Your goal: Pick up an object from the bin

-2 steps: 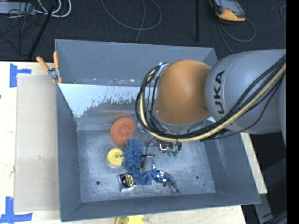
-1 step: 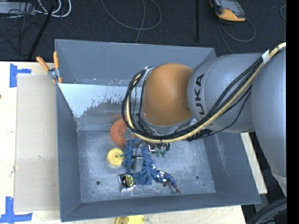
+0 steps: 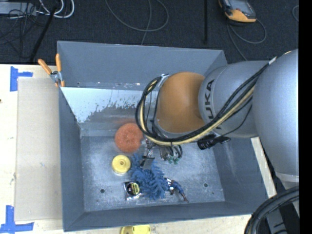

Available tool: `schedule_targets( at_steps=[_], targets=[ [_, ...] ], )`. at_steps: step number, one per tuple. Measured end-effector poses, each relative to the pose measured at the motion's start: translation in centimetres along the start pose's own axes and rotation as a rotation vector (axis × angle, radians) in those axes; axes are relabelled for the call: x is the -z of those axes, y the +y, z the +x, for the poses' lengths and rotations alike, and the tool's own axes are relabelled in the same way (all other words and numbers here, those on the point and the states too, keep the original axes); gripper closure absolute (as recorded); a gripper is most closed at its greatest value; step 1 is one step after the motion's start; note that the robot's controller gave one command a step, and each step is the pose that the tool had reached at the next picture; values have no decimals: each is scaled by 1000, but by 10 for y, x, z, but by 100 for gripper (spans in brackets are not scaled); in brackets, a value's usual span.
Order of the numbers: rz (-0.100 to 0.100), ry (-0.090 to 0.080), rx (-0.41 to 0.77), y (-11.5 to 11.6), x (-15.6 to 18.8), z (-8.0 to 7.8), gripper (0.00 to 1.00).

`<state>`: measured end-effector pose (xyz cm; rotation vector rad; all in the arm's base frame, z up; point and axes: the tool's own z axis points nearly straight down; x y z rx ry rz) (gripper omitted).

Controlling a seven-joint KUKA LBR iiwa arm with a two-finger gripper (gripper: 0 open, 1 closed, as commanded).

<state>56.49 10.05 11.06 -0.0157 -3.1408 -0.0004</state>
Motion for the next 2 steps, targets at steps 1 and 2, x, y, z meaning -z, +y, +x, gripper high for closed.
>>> schedule_targets(
  at_steps=[1, 2],
  targets=[
    [0, 0, -1, 0, 0, 0, 100],
    [0, -3, 55, -23, 144, -14, 100]
  ],
)
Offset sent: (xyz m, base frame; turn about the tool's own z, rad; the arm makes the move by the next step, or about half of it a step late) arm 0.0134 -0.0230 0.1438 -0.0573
